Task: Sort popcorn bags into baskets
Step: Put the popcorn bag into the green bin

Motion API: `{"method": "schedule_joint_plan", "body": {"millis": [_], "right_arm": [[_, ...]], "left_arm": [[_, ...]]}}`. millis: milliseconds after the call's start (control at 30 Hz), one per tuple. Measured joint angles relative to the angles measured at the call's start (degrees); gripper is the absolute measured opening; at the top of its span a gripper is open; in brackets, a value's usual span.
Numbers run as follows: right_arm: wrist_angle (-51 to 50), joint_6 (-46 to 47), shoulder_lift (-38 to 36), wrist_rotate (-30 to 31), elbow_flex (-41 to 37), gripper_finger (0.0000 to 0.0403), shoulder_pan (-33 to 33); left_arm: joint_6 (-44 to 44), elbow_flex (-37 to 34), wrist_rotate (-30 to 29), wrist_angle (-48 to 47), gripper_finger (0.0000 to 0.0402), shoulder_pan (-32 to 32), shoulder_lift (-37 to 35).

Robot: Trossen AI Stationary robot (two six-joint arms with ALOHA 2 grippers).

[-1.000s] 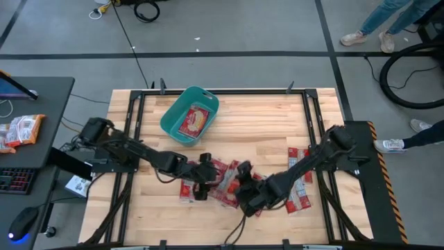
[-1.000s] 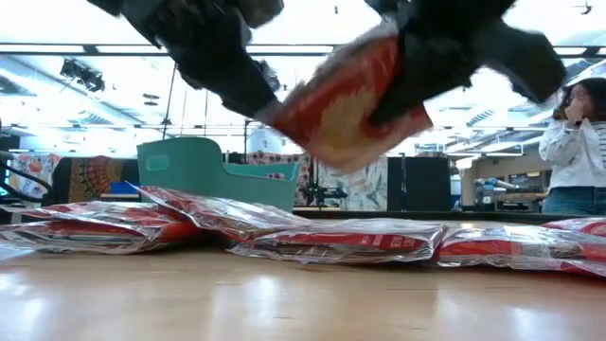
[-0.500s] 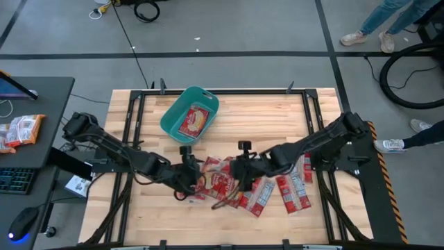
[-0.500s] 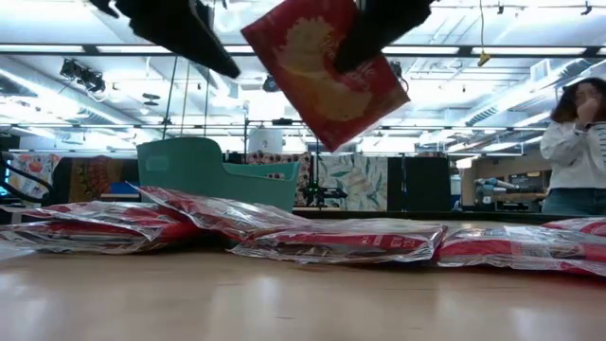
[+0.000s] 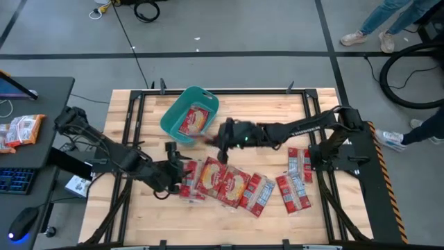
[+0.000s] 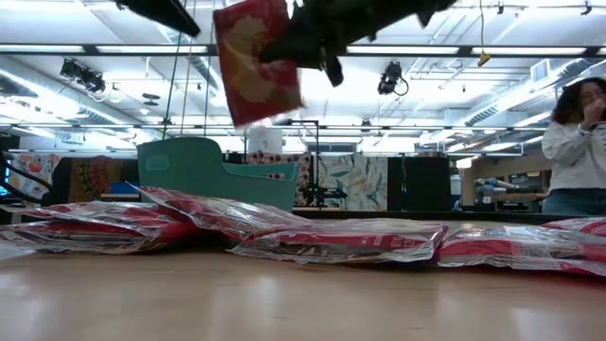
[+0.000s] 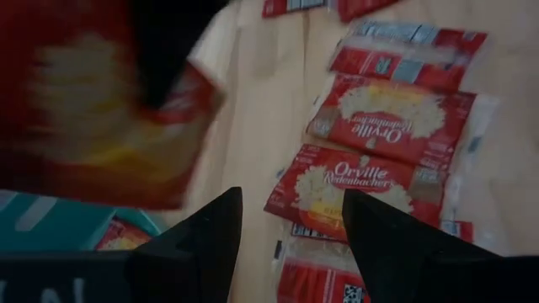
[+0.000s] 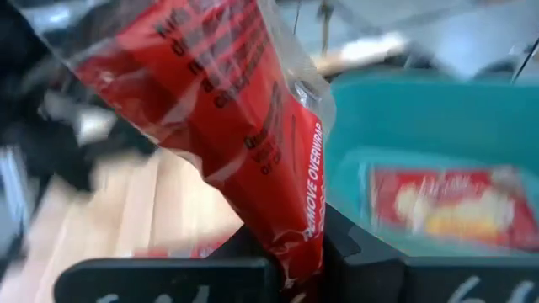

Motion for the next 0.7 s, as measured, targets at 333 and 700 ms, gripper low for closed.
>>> {"method": "schedule_joint_plan", "body": {"millis": [333, 700], "right_arm": [[24.76, 2.71, 6.37, 0.34, -2.32, 0.0033, -5.81], [37.25, 9.75, 21.07, 0.88, 5.47, 0.0033, -9.25]], "left_arm": [[1.76, 0.04, -2.72, 0.84, 0.0210, -1.51, -6.88], [1.48, 0.04, -2.49, 0.74, 0.0210, -1.94, -7.87]]}}
